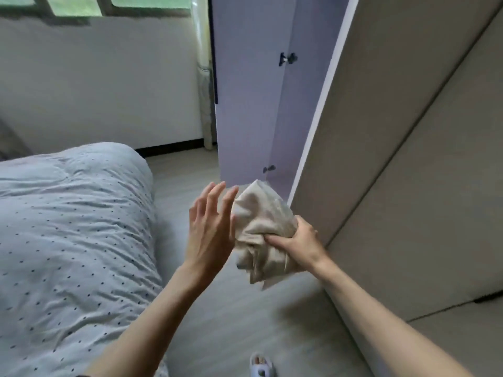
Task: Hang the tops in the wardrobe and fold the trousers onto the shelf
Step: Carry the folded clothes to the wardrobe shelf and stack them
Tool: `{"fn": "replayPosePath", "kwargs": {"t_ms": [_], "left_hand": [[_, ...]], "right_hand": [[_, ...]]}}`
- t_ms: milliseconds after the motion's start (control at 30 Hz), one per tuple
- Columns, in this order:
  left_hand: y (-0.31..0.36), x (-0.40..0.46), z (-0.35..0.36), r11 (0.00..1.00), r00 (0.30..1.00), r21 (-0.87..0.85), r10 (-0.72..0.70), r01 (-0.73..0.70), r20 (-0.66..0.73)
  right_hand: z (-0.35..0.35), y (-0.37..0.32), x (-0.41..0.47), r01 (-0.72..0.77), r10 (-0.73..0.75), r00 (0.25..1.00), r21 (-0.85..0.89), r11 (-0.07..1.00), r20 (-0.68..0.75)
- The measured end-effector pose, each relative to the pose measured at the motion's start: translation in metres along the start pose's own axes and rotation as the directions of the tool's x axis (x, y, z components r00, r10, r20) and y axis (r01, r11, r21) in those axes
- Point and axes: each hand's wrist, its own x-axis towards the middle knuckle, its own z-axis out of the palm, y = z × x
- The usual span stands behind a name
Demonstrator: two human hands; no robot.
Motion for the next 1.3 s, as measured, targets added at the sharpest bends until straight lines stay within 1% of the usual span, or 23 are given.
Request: {"fn": "replayPosePath", "kwargs": {"t_ms": [67,100,133,200,267,333,367,400,433,467,500,533,567,600,667,733,800,933,1000,1100,1167,1233,1300], "left_hand": [[-0.001,0.010,0.014,0.997,0.999,0.070,0.035,-0.034,-0.018],[-0.003,0.016,0.021,0.997,0.998,0.069,0.027,-0.031,0.060],[-0.009,0.025,0.027,0.999,0.989,0.031,-0.018,0.013,0.145],[-0.026,0.042,0.038,0.992,0.937,-0.051,-0.091,0.115,0.336],[-0.054,0.062,0.048,0.993,0.921,-0.085,-0.044,0.083,0.387],[-0.079,0.091,0.044,0.989,0.938,-0.134,-0.004,0.054,0.347],[-0.089,0.104,0.041,0.991,0.963,-0.128,-0.009,0.045,0.268],[-0.100,0.118,0.039,0.995,0.987,-0.093,-0.024,0.039,0.158],[-0.116,0.137,0.041,0.999,0.999,-0.023,-0.023,0.024,0.030],[-0.121,0.147,0.041,0.999,0.998,0.048,-0.002,0.005,-0.055],[-0.131,0.162,0.046,0.993,0.997,0.115,0.045,-0.038,-0.064],[-0.149,0.185,0.053,0.979,0.995,0.178,0.098,-0.101,0.023],[-0.165,0.205,0.061,0.956,0.982,0.239,0.149,-0.173,0.115],[-0.180,0.226,0.068,0.925,0.964,0.296,0.191,-0.239,0.184],[-0.216,0.269,0.086,0.898,0.935,0.313,0.228,-0.310,0.270],[-0.240,0.298,0.098,0.911,0.938,0.261,0.263,-0.319,0.226],[-0.259,0.329,0.111,0.927,0.943,0.202,0.282,-0.315,0.177],[-0.263,0.430,0.125,0.924,0.924,0.000,0.381,-0.381,-0.032],[-0.246,0.498,0.126,0.894,0.893,-0.085,0.426,-0.440,-0.143],[-0.208,0.589,0.117,0.850,0.845,-0.144,0.457,-0.506,-0.277],[-0.185,0.631,0.110,0.830,0.818,-0.148,0.470,-0.537,-0.331],[-0.159,0.674,0.109,0.805,0.790,-0.159,0.488,-0.572,-0.372],[-0.129,0.718,0.112,0.777,0.759,-0.165,0.506,-0.608,-0.411]], "right_hand": [[0.008,-0.013,0.035,-0.101,0.080,0.994,0.332,0.938,0.077],[0.012,-0.018,0.051,-0.124,0.086,0.991,0.440,0.890,0.105],[0.015,-0.023,0.066,-0.128,0.079,0.990,0.491,0.862,0.120],[0.017,-0.032,0.090,-0.097,0.031,0.989,0.484,0.870,0.142],[0.018,-0.046,0.116,-0.043,-0.052,0.979,0.455,0.890,0.195],[0.021,-0.061,0.146,0.076,-0.149,0.970,0.337,0.938,0.194],[0.024,-0.068,0.159,0.177,-0.205,0.968,0.184,0.967,0.147],[0.028,-0.075,0.174,0.279,-0.275,0.956,-0.032,0.960,0.101],[0.037,-0.086,0.196,0.369,-0.369,0.928,-0.261,0.892,0.053],[0.043,-0.093,0.202,0.427,-0.468,0.883,-0.446,0.786,0.020],[0.051,-0.097,0.214,0.477,-0.567,0.824,-0.551,0.685,0.008],[0.062,-0.103,0.236,0.506,-0.630,0.777,-0.606,0.615,0.010],[0.071,-0.109,0.253,0.527,-0.674,0.739,-0.631,0.569,0.009],[0.079,-0.115,0.270,0.538,-0.689,0.725,-0.643,0.546,0.021],[0.095,-0.130,0.310,0.529,-0.686,0.727,-0.644,0.553,0.008],[0.102,-0.147,0.340,0.503,-0.664,0.747,-0.632,0.589,-0.024],[0.105,-0.166,0.370,0.472,-0.664,0.745,-0.652,0.593,-0.065],[0.067,-0.213,0.436,0.394,-0.717,0.664,-0.717,0.575,-0.210],[0.027,-0.234,0.466,0.307,-0.740,0.610,-0.778,0.549,-0.282],[-0.040,-0.261,0.503,0.182,-0.791,0.527,-0.868,0.463,-0.312],[-0.079,-0.274,0.520,0.129,-0.838,0.464,-0.913,0.386,-0.288],[-0.120,-0.285,0.537,0.071,-0.861,0.437,-0.945,0.320,-0.259],[-0.166,-0.293,0.556,0.015,-0.871,0.435,-0.966,0.260,-0.228]]}}
